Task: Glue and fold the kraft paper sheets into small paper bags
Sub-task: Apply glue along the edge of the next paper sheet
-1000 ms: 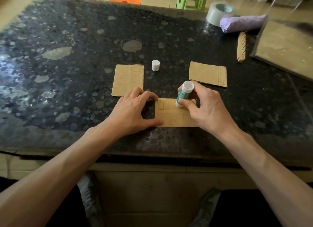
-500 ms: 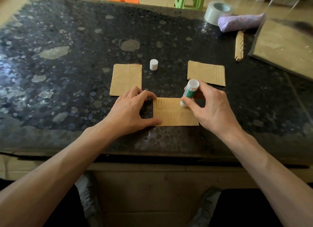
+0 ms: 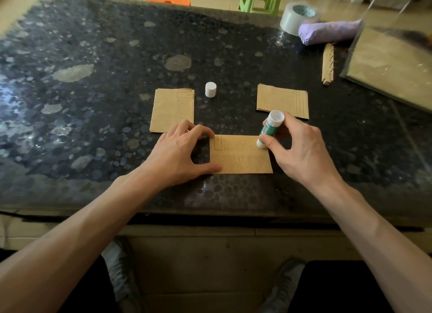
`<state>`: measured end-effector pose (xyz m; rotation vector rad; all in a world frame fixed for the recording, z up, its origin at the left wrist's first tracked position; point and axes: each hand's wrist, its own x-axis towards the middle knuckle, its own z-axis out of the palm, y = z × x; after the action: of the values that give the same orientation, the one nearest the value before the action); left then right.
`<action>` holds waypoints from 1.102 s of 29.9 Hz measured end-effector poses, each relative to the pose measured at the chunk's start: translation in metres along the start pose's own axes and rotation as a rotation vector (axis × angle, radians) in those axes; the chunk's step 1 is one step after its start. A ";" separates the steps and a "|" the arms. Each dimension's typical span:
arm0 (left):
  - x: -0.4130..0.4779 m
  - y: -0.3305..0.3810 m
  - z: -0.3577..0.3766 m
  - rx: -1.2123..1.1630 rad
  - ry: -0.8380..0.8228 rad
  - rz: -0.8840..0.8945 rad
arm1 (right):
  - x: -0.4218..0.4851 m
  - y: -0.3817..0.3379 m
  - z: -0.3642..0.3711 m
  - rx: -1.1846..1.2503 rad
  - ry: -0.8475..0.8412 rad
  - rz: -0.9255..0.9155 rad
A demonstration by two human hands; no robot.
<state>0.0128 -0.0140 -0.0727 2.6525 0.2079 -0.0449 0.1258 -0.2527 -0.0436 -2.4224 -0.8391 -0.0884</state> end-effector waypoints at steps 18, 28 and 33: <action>0.001 0.000 0.001 0.002 0.012 0.002 | 0.008 0.016 -0.018 0.378 0.155 0.058; 0.001 -0.001 0.002 0.001 0.031 0.008 | 0.019 -0.019 0.013 0.439 -0.075 -0.076; 0.001 -0.002 0.003 0.010 0.041 0.016 | 0.019 -0.031 0.030 0.382 -0.143 -0.103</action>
<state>0.0133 -0.0139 -0.0765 2.6660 0.1999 0.0133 0.1195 -0.2060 -0.0490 -2.0448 -0.9480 0.1918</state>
